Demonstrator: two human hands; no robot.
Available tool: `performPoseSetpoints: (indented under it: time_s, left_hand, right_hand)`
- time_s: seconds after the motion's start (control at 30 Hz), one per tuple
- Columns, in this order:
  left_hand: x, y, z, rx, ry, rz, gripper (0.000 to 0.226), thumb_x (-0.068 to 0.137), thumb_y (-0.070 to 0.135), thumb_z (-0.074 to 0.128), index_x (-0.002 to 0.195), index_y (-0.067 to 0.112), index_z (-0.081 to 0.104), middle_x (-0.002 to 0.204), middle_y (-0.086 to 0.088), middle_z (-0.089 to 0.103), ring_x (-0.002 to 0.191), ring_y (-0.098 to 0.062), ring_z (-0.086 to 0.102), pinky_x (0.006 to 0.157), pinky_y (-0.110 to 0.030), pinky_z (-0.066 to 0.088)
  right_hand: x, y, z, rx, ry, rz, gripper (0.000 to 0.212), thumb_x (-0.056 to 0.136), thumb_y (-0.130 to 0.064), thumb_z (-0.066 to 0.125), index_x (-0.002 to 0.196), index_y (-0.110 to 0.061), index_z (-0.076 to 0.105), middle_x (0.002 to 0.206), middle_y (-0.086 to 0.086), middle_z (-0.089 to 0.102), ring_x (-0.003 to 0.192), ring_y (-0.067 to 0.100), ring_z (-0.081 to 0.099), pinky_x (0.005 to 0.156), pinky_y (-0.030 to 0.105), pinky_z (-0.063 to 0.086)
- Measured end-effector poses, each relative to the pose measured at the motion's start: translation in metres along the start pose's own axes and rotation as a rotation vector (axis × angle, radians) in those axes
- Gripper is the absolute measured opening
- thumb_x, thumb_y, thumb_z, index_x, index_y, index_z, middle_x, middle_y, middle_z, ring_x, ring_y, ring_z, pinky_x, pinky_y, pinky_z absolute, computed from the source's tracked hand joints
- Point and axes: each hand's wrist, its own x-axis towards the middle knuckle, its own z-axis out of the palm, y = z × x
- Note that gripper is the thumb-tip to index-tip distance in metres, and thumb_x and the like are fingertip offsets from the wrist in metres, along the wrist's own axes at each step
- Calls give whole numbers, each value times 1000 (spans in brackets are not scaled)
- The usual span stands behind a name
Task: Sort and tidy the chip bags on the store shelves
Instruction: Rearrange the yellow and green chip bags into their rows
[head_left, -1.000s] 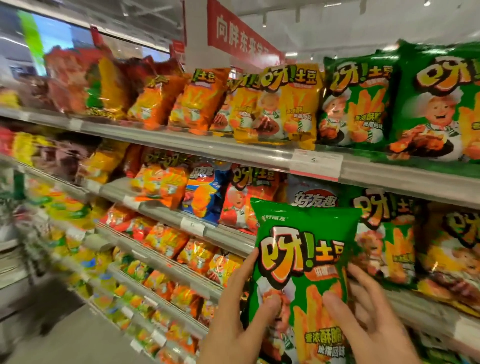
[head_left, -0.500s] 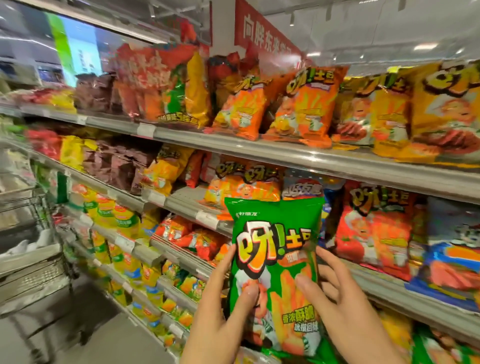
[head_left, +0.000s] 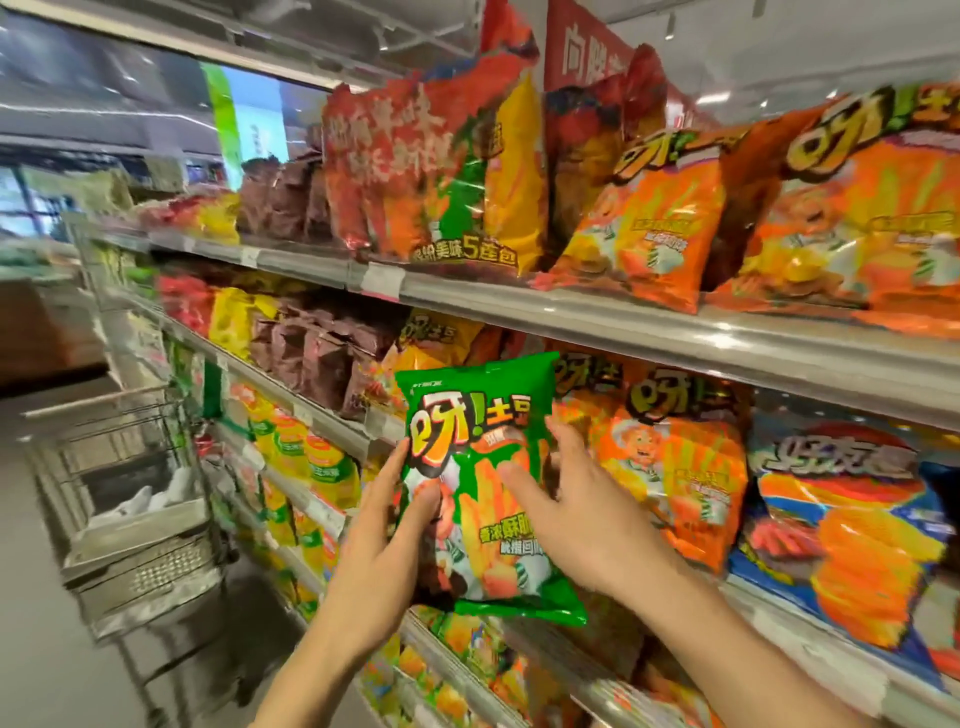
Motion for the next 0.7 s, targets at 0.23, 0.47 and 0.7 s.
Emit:
performPoseSetpoints:
  time_s: [0.23,0.47,0.7]
  left_hand:
    - [106,-13,-12,182,11,26,65,94,56,48,155,40,30,152,25,37,133,15,35,105,-11,28]
    - [187,-39,-11,344,-66,92,63,102,53,44,158,40,19,159,25,22,143,9,20,118,-25,20]
    - [241,-47,11,376,-132,142,55,107,35,43,158,26,24,117,24,57,102,27,51,87,0,38]
  right_hand:
    - [117,-20,18,-158,-61,-27,72,101,-55,34,156,-12,15,134,16,59,118,36,58,97,43,48]
    - [184,-18,29,-172,-81,73,63,104,-44,36,154,-7,23,144,18,52,128,37,52,101,40,43]
    - [212,-7,32,-211,45,149,49,104,-46,33,125,-8,56,133,15,58,121,33,55,97,35,42]
